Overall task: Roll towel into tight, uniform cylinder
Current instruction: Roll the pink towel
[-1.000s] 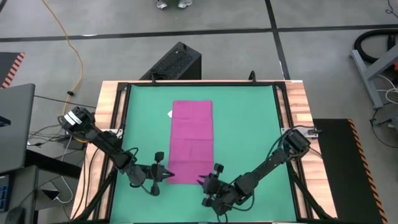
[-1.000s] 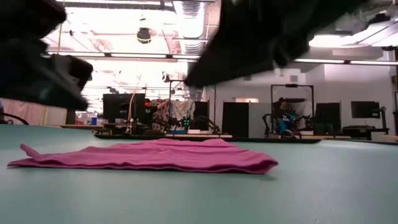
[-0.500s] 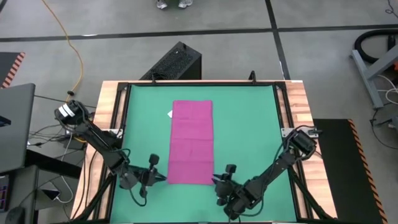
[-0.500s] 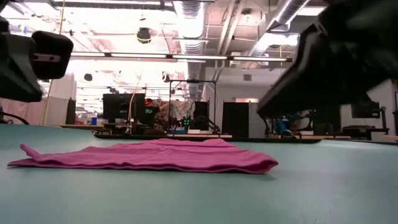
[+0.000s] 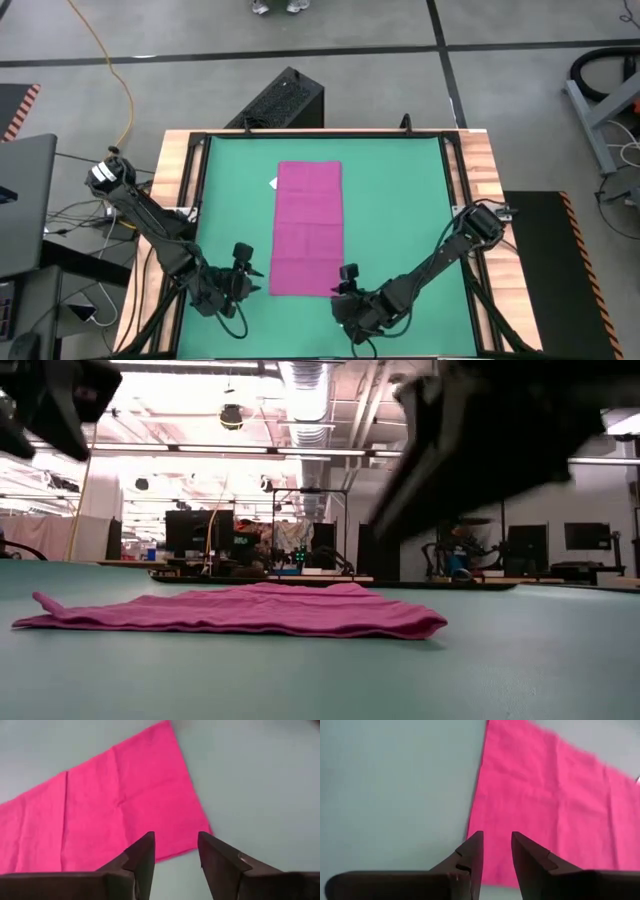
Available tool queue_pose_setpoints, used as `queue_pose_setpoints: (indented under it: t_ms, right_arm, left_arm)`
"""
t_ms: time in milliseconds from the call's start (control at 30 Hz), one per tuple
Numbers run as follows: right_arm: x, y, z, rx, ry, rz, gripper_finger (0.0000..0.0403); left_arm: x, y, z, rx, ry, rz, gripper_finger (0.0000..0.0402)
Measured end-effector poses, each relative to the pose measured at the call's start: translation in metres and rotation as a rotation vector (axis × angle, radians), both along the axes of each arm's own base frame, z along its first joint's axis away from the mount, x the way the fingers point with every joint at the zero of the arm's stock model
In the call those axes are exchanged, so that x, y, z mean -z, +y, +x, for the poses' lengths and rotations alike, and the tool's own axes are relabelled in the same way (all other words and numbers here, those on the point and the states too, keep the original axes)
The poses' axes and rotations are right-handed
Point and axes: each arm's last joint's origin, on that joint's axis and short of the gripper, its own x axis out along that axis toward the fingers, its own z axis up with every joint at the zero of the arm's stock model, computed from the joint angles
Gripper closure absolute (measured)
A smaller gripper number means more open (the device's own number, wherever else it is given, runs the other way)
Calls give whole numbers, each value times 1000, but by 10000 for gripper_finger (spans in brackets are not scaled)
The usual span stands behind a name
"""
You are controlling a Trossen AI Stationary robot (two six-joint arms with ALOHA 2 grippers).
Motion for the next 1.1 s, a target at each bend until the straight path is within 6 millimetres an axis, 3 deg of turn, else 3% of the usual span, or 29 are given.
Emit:
queue_pose_setpoints:
  t_ms: [133, 233, 367, 533, 633, 800, 967, 1100]
  right_arm:
    - [-25, -4, -6, -29, -21, -9, 276]
    - [-51, -10, -14, -20, -80, 41, 276]
    - [-66, -21, -33, -12, -204, 112, 276]
    - [-46, -44, -64, 5, -399, 249, 276]
    - [-37, -62, -72, 45, -504, 310, 276]
    - [-33, -70, -61, 2, -494, 271, 274]
    - [-5, -72, -48, -36, -392, 202, 263]
    - [17, -70, -35, -37, -405, 219, 271]
  left_arm:
    - [-14, -8, -3, 142, -7, -16, 260]
    - [-20, -7, -11, 150, -61, -36, 265]
    - [-6, 2, -24, 158, -175, -85, 270]
    - [33, 31, -44, 115, -291, -212, 271]
    - [41, 45, -50, 15, -352, -308, 271]
    - [38, 50, -52, -18, -369, -362, 271]
    - [43, 52, -48, -95, -384, -298, 271]
    - [50, 51, -40, -112, -388, -243, 272]
